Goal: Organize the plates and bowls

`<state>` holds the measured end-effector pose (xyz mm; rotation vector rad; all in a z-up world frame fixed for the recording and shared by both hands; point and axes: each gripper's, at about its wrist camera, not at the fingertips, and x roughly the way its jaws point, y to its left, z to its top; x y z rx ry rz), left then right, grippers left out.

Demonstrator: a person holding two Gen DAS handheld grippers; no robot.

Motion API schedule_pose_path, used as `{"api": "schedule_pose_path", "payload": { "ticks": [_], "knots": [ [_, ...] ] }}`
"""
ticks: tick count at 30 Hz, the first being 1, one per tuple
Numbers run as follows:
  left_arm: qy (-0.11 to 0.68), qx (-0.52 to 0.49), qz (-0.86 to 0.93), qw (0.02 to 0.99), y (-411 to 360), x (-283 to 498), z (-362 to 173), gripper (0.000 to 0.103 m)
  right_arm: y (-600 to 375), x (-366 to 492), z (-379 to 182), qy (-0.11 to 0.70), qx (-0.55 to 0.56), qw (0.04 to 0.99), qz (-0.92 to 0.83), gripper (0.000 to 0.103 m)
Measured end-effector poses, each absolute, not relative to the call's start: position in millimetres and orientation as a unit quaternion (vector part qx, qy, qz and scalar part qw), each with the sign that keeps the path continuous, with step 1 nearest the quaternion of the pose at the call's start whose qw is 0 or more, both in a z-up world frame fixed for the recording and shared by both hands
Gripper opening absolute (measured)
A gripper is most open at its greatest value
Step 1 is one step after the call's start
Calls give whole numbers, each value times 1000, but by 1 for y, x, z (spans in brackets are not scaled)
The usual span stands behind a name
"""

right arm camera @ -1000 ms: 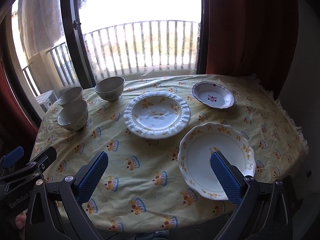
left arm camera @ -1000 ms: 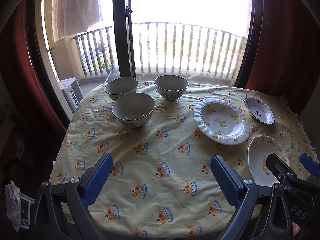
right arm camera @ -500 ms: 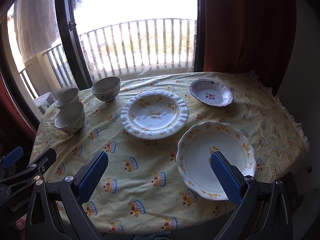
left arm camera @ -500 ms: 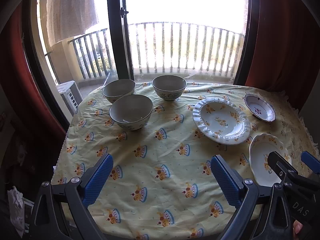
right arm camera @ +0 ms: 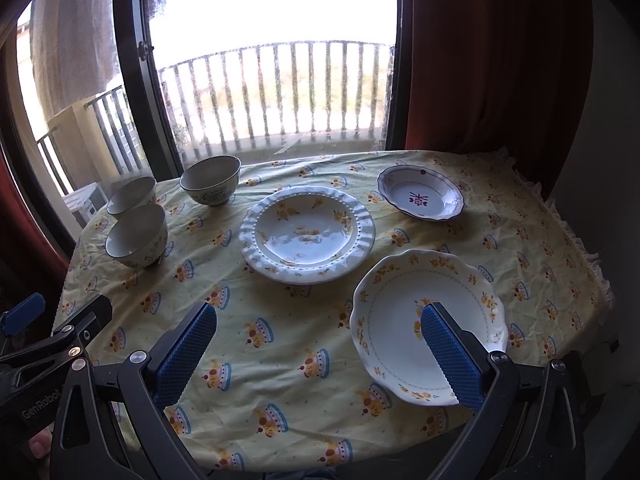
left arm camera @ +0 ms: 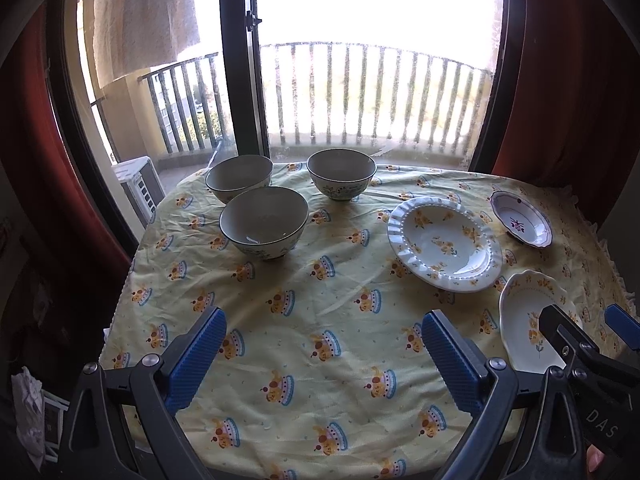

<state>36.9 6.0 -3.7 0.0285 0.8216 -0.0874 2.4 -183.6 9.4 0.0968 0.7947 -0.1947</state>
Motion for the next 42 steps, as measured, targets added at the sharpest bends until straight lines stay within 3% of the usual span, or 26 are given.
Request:
{"api": "schedule_pose_path", "payload": {
  "ticks": [42],
  "knots": [
    [427, 18, -82, 901, -6, 49, -19, 98, -190, 2, 1, 406, 79, 902, -124, 103]
  ]
}}
